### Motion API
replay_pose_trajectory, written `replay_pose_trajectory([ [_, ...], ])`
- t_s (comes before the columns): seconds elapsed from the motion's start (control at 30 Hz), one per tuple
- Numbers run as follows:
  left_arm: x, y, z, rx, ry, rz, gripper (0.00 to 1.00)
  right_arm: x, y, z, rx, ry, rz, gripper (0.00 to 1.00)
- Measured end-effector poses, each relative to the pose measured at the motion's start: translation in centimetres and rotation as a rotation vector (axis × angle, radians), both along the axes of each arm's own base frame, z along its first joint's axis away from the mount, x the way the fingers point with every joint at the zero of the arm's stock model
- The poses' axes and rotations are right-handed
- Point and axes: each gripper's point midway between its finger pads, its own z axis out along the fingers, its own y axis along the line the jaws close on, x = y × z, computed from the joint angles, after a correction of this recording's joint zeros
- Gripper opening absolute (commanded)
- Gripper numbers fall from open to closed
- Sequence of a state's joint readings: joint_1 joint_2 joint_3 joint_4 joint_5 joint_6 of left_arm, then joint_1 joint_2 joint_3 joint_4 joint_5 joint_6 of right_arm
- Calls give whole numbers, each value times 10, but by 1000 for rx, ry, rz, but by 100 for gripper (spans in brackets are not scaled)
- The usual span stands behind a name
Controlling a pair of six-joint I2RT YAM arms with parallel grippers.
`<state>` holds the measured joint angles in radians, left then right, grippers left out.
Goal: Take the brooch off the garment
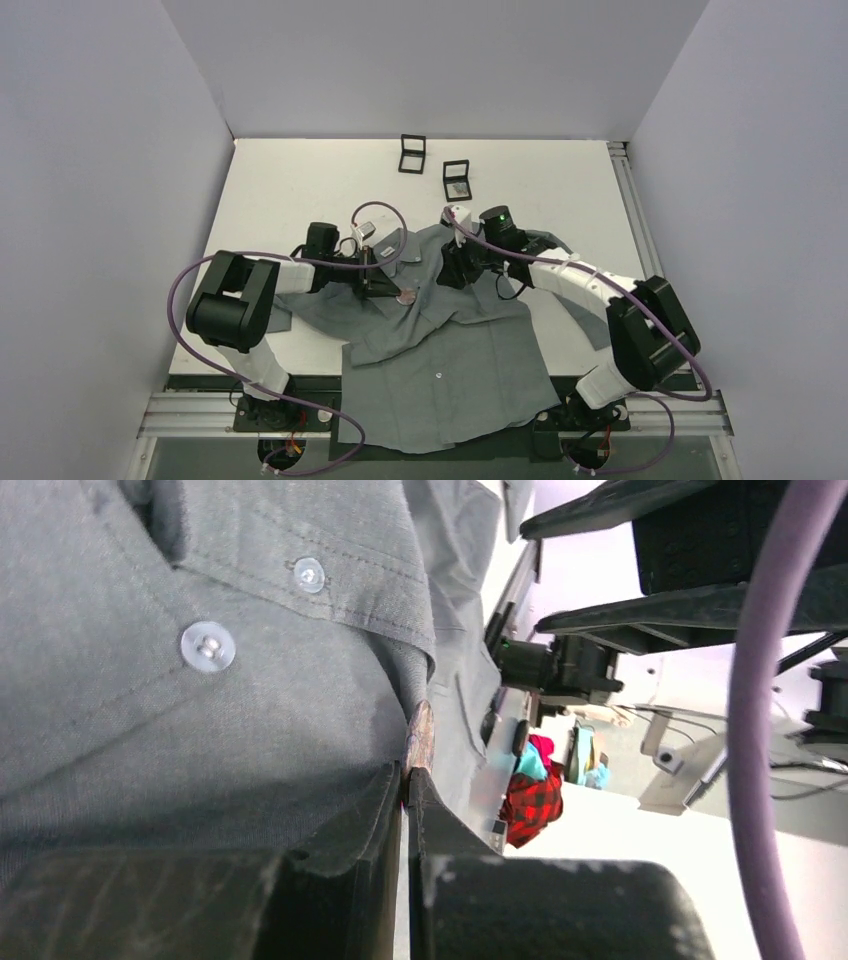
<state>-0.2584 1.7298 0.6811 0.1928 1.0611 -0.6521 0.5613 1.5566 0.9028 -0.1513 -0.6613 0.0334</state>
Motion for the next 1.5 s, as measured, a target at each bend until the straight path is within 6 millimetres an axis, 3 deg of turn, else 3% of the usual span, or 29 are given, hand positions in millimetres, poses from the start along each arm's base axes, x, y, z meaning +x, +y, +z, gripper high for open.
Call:
replay_pose_trajectory([
  [0.17, -3, -6, 19, -97, 31, -22, 0, 5, 7, 30, -11, -246, 99, 40],
  [0.5, -10, -8, 20, -146, 135, -47, 0, -12, 25, 22, -154, -508, 317, 42],
  [1.07, -11, -9, 15, -160, 206, -65, 0, -45, 49, 16, -300, -750, 539, 38],
  [1.5, -15, -12, 14, -160, 215, -82, 0, -47, 57, 10, -397, -874, 581, 34],
])
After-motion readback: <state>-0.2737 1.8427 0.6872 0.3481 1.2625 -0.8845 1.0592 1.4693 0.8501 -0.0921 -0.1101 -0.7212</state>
